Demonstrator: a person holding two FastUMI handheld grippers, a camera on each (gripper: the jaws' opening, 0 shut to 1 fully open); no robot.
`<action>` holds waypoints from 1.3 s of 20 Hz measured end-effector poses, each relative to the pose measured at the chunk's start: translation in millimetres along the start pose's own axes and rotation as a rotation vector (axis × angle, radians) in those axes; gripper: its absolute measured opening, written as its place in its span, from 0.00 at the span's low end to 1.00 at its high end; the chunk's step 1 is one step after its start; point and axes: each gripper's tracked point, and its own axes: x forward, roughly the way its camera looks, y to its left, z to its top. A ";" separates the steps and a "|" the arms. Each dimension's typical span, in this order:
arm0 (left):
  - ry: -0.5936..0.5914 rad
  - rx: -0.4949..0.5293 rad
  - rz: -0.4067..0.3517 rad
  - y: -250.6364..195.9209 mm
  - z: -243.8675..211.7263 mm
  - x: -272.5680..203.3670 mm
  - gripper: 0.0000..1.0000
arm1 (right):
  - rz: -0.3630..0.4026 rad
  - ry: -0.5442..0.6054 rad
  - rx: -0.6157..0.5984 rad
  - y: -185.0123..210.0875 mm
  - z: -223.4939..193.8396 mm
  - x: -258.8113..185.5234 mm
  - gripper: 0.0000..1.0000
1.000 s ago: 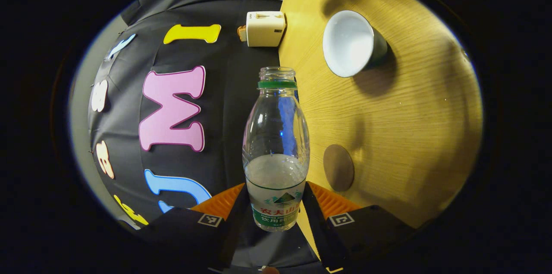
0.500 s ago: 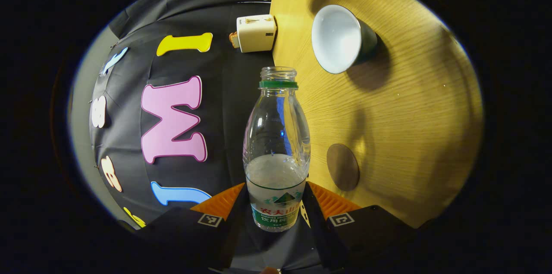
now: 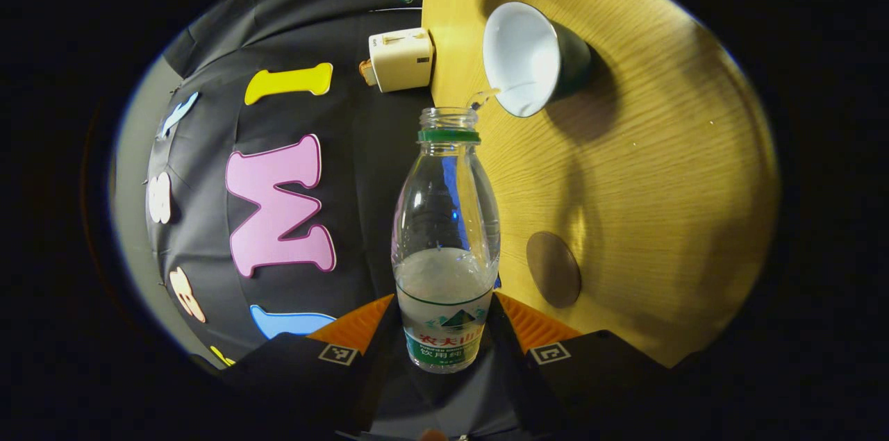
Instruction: Open the teacup lid with one hand, grasp the water bottle and pour water into the teacup with the other hand; after pouring, place the water bottle on the coaster and then close the teacup lid.
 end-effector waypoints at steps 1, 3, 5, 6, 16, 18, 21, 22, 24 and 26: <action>-0.001 0.005 -0.001 -0.9 0.7 2.0 0.75 | 0.001 0.001 -0.001 0.3 -0.6 0.3 0.36; -0.005 0.020 0.006 0.8 2.4 3.4 0.75 | -0.001 0.001 -0.002 -1.2 -1.0 1.1 0.31; -0.013 0.035 0.014 2.7 3.5 5.0 0.75 | -0.004 0.002 -0.004 -1.1 -1.3 2.3 0.31; -0.016 0.044 0.019 4.6 3.7 5.6 0.75 | -0.005 0.002 -0.005 -1.9 -1.4 2.3 0.36; -0.089 0.143 0.076 24.6 11.6 10.8 0.75 | -0.005 -0.011 -0.008 -0.1 -0.9 0.1 0.36; -0.106 0.162 0.088 30.2 12.8 10.6 0.75 | -0.008 -0.017 -0.018 0.8 -0.2 -0.1 0.36; -0.126 0.189 0.106 35.9 14.9 11.5 0.75 | -0.005 -0.021 -0.023 4.4 -0.6 -3.3 0.36; -0.132 0.195 0.110 38.8 14.6 12.3 0.75 | -0.005 -0.023 -0.024 4.2 0.2 -4.1 0.36; -0.144 0.205 0.123 42.3 15.1 11.7 0.75 | -0.005 -0.028 -0.018 4.4 1.9 -4.9 0.31; -0.152 0.224 0.137 46.6 15.7 13.4 0.75 | -0.007 -0.034 -0.015 4.3 3.0 -5.3 0.36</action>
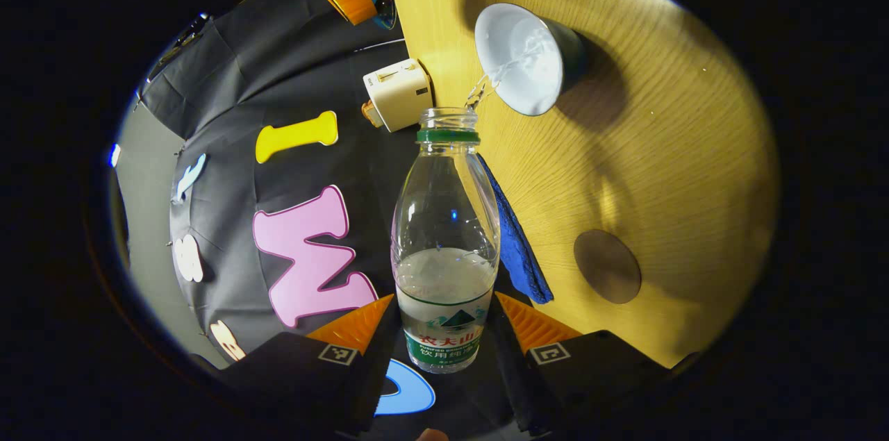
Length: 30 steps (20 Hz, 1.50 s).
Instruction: Open the teacup lid with one hand, grasp the water bottle and pour water into the teacup with the other hand; after pouring, place the water bottle on the coaster and then close the teacup lid.
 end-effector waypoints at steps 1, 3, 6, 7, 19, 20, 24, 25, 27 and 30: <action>-0.006 0.012 0.006 1.2 0.2 1.0 0.74 | 0.001 0.001 0.002 0.4 -0.6 -0.5 0.36; -0.023 0.043 0.019 7.4 1.1 3.3 0.75 | 0.003 -0.002 0.003 0.7 0.5 -0.7 0.36; -0.044 0.084 0.045 16.4 1.0 4.4 0.75 | 0.002 -0.006 0.005 -0.2 2.0 -0.6 0.30; -0.055 0.095 0.048 17.9 2.6 5.4 0.75 | 0.003 -0.009 0.005 -0.4 2.4 0.5 0.31; -0.151 0.188 0.194 44.8 16.7 5.9 0.75 | -0.004 -0.056 0.006 -5.2 14.7 1.1 0.36; -0.152 0.187 0.194 45.2 16.7 5.7 0.76 | -0.004 -0.055 0.008 -5.2 14.6 1.6 0.26; -0.157 0.186 0.194 44.8 18.5 5.2 0.75 | 0.000 -0.060 0.001 -4.8 17.8 2.0 0.31; -0.156 0.178 0.193 43.5 18.8 5.2 0.75 | 0.003 -0.058 0.002 -4.7 16.5 2.0 0.31; -0.152 0.168 0.184 41.5 19.0 7.0 0.75 | 0.011 -0.053 0.009 -3.8 17.6 1.3 0.26; -0.141 0.099 0.129 26.0 20.6 11.8 0.75 | 0.022 -0.047 0.006 -1.6 14.8 0.6 0.31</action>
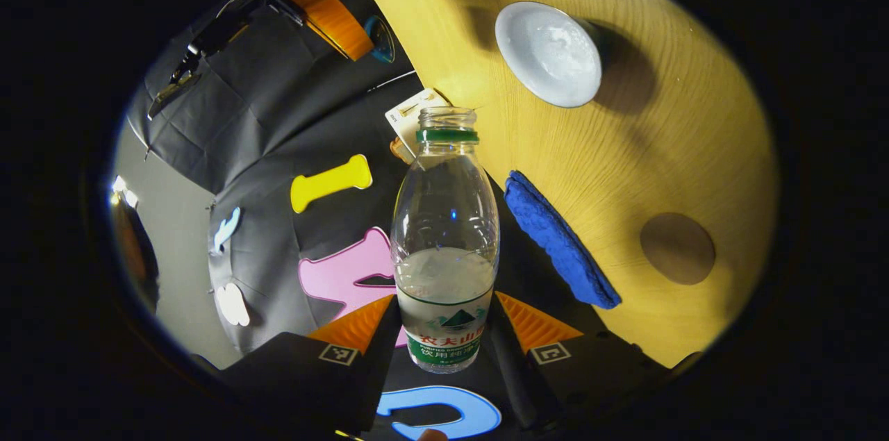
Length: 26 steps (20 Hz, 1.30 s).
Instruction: Open the teacup lid with one hand, grasp the water bottle and pour water into the teacup with the other hand; after pouring, place the water bottle on the coaster and then close the teacup lid.
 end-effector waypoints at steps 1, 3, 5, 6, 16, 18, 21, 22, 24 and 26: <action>0.005 -0.034 -0.022 -6.8 2.0 0.6 0.75 | 0.003 0.003 -0.001 1.0 -0.6 0.6 0.31; 0.020 -0.115 -0.059 -16.5 6.7 -3.3 0.74 | 0.011 0.012 -0.002 3.4 -4.2 3.4 0.26; 0.046 -0.279 -0.125 -29.5 10.2 -11.6 0.74 | 0.021 0.020 -0.005 6.7 -6.2 6.2 0.25; 0.063 -0.367 -0.157 -34.6 11.8 -13.9 0.74 | 0.028 0.023 -0.004 8.3 -6.9 7.4 0.36; 0.309 -1.399 -0.241 -61.7 2.4 -11.1 0.75 | 0.068 0.037 0.006 17.7 -0.7 26.8 0.31; 0.357 -1.598 -0.229 -64.8 -0.8 -9.8 0.75 | 0.076 0.039 0.006 20.4 -0.5 30.2 0.30; 0.418 -1.812 -0.223 -75.8 -0.5 -6.1 0.75 | 0.087 0.040 0.017 26.9 -1.0 34.0 0.31; 0.431 -1.868 -0.218 -81.8 -0.7 -3.6 0.75 | 0.090 0.039 0.018 28.5 -0.9 34.6 0.36; 0.459 -1.964 -0.204 -87.4 0.9 -2.8 0.75 | 0.097 0.040 0.017 32.8 -1.4 36.5 0.31; 0.492 -2.028 -0.160 -90.5 -3.4 -6.1 0.75 | 0.105 0.042 0.022 36.9 -2.0 37.8 0.28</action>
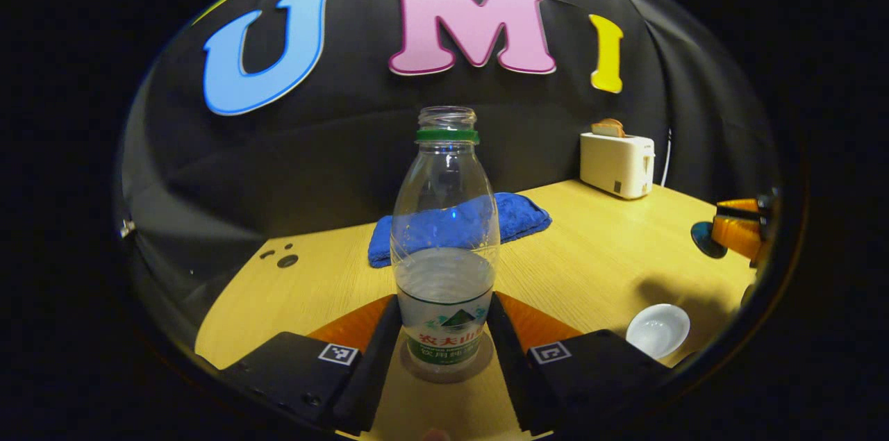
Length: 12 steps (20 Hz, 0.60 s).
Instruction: Open the teacup lid with one hand, grasp the water bottle and pour water into the teacup with the other hand; after pouring, place the water bottle on the coaster and then close the teacup lid.
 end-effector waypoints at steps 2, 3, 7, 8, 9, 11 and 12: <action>-0.036 -0.076 0.021 6.6 1.3 2.8 0.75 | 0.006 -0.001 0.001 3.4 1.2 1.5 0.25; -0.055 -0.109 0.025 6.9 3.2 3.2 0.75 | 0.009 0.000 0.002 4.3 0.1 2.0 0.25; -0.049 -0.128 0.051 9.7 -6.7 10.6 0.75 | 0.025 0.002 -0.002 10.2 -0.6 5.2 0.26; -0.047 -0.137 0.055 8.7 -7.7 13.4 0.75 | 0.028 0.001 -0.003 11.9 -0.2 5.6 0.30; -0.046 -0.146 0.061 8.9 -8.9 13.3 0.75 | 0.031 0.002 -0.003 13.1 -0.4 7.6 0.30; -0.054 -0.151 0.065 10.1 -8.6 13.4 0.75 | 0.040 0.005 0.004 15.8 -2.0 10.0 0.30; -0.053 -0.153 0.063 11.2 -10.1 14.6 0.75 | 0.045 0.005 0.010 18.3 -2.2 10.7 0.30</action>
